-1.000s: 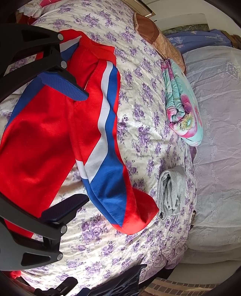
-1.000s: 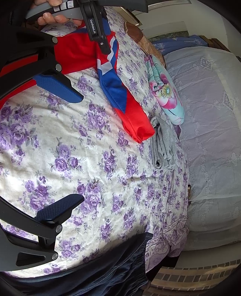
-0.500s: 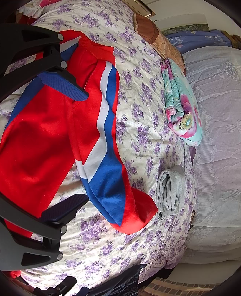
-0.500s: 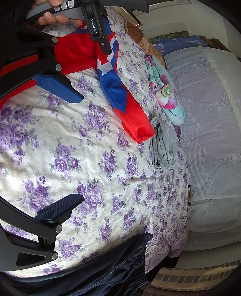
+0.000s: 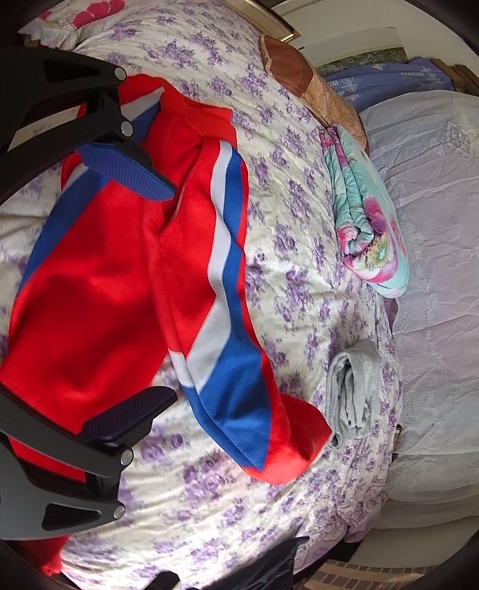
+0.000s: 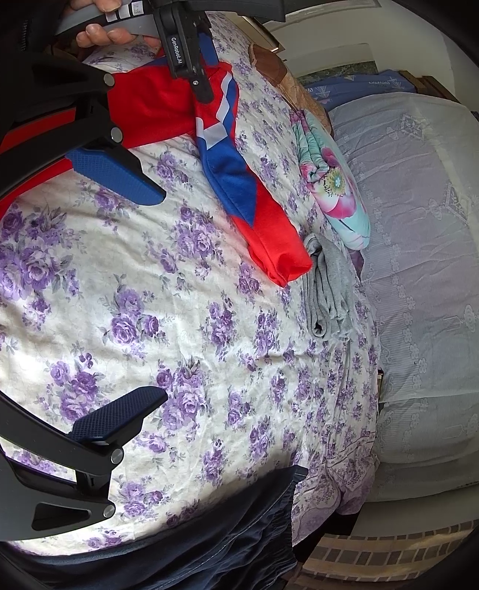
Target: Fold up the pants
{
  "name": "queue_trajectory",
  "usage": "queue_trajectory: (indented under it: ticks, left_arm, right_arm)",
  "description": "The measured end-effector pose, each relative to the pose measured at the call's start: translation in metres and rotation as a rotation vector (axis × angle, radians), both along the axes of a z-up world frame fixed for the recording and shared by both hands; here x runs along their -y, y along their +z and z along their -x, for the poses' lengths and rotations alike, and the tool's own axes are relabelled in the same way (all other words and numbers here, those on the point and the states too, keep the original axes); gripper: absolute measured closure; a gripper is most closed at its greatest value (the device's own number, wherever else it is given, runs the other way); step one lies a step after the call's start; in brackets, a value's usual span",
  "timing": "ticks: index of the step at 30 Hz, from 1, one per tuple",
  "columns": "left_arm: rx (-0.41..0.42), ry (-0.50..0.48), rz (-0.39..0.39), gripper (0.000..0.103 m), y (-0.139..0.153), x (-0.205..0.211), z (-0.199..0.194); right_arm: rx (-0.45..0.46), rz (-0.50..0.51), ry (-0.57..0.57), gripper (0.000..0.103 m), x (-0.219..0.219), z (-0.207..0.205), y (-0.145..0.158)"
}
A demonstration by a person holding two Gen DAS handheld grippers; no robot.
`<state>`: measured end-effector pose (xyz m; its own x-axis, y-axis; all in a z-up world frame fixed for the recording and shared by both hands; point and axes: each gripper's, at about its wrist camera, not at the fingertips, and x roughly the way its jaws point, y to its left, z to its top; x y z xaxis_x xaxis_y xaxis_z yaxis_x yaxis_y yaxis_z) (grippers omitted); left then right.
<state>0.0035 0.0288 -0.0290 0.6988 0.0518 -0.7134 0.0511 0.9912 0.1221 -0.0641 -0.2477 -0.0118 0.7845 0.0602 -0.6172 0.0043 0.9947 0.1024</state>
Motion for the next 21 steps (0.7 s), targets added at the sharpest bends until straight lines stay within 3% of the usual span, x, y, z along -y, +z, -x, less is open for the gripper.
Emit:
queue_trajectory:
  ticks: [4,8,11,15,19,21]
  left_arm:
    - [-0.038,0.039,-0.018,0.005,-0.008,-0.045,0.009]
    - [-0.028,0.039,-0.106,0.005,-0.001,-0.076,0.017]
    - [-0.044,0.016,-0.216,0.005,-0.001,-0.094,0.007]
    - [-0.076,-0.130,-0.303,0.005,-0.009,-0.094,-0.010]
    - [-0.058,-0.192,-0.344,0.005,-0.012,-0.084,-0.033]
    - [-0.049,-0.219,-0.305,0.022,-0.005,-0.081,-0.043]
  right_arm:
    - [-0.027,-0.017,0.002,0.004,-0.002,-0.007,-0.008]
    - [-0.046,-0.017,0.033,0.004,-0.009,-0.014,-0.012]
    - [-0.052,-0.009,0.054,0.004,-0.016,-0.017,-0.012]
    - [-0.051,-0.001,0.049,0.004,-0.017,-0.017,-0.010]
    - [-0.052,-0.008,0.030,0.004,-0.012,-0.015,-0.008]
    - [-0.054,-0.006,0.025,0.004,-0.009,-0.014,-0.008]
